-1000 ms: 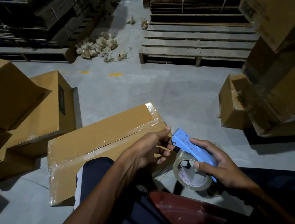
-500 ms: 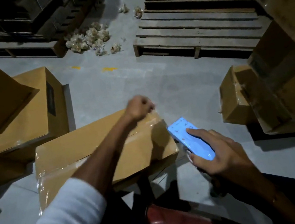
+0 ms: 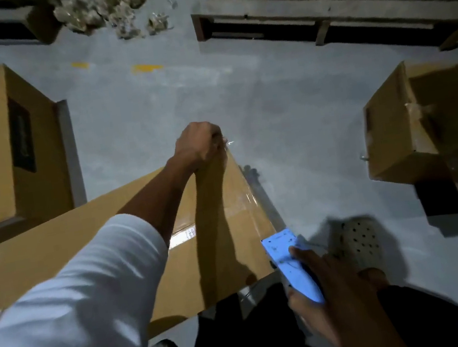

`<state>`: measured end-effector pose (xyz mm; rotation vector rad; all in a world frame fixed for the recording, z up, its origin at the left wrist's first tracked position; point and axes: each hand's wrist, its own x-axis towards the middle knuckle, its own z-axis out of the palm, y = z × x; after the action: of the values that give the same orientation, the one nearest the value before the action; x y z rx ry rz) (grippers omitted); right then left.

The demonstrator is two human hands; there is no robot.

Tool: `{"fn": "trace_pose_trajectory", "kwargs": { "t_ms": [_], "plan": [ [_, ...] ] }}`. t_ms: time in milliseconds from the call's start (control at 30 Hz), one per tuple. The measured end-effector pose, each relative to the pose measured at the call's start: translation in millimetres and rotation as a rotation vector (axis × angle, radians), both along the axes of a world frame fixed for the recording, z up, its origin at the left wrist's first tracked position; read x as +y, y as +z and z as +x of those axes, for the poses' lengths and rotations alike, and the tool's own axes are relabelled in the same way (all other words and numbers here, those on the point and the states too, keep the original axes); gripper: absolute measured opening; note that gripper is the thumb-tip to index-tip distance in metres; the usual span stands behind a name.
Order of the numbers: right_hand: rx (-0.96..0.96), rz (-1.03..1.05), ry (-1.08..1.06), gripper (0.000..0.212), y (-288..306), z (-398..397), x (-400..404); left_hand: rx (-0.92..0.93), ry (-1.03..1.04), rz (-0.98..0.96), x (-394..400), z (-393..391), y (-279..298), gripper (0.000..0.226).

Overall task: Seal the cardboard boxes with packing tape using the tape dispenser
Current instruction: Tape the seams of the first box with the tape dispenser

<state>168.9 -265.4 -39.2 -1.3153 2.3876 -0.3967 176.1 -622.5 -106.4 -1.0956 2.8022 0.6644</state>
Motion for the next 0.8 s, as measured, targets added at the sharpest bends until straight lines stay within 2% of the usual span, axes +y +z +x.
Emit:
{"fn": "trace_pose_trajectory", "kwargs": {
  "t_ms": [67,100,167,300,367,433,467,600,700,800],
  "plan": [
    [-0.155,0.054,-0.063,0.042,0,3,-14,0.042,-0.012,0.030,-9,-5,-4,0.024],
    [-0.170,0.090,-0.090,0.046,-5,4,-17,0.054,-0.020,0.047,-12,-7,-4,0.025],
    [-0.259,0.055,-0.140,0.055,-10,5,-22,0.061,-0.038,0.063,-18,-8,-6,0.026],
    [-0.206,0.062,-0.055,0.046,1,-3,-22,0.068,-0.056,0.072,-23,-6,-10,0.025],
    [-0.206,0.047,-0.053,0.053,1,-7,-18,0.069,-0.058,0.075,-23,-7,-9,0.026],
    [-0.204,0.151,-0.108,0.067,3,-6,-22,0.063,-0.066,0.075,-24,-8,-8,0.026],
    [-0.173,0.118,-0.123,0.070,0,-3,-22,0.061,-0.071,0.076,-24,-9,-7,0.026],
    [-0.162,0.092,-0.140,0.054,4,-4,-20,0.063,-0.082,0.075,-23,-10,-8,0.026],
    [-0.184,0.064,-0.140,0.060,2,-7,-18,0.071,-0.107,0.056,-23,-10,-7,0.028],
    [-0.234,0.135,-0.146,0.057,1,-8,-20,0.059,-0.125,0.053,-24,-11,-6,0.028]
  ]
}}
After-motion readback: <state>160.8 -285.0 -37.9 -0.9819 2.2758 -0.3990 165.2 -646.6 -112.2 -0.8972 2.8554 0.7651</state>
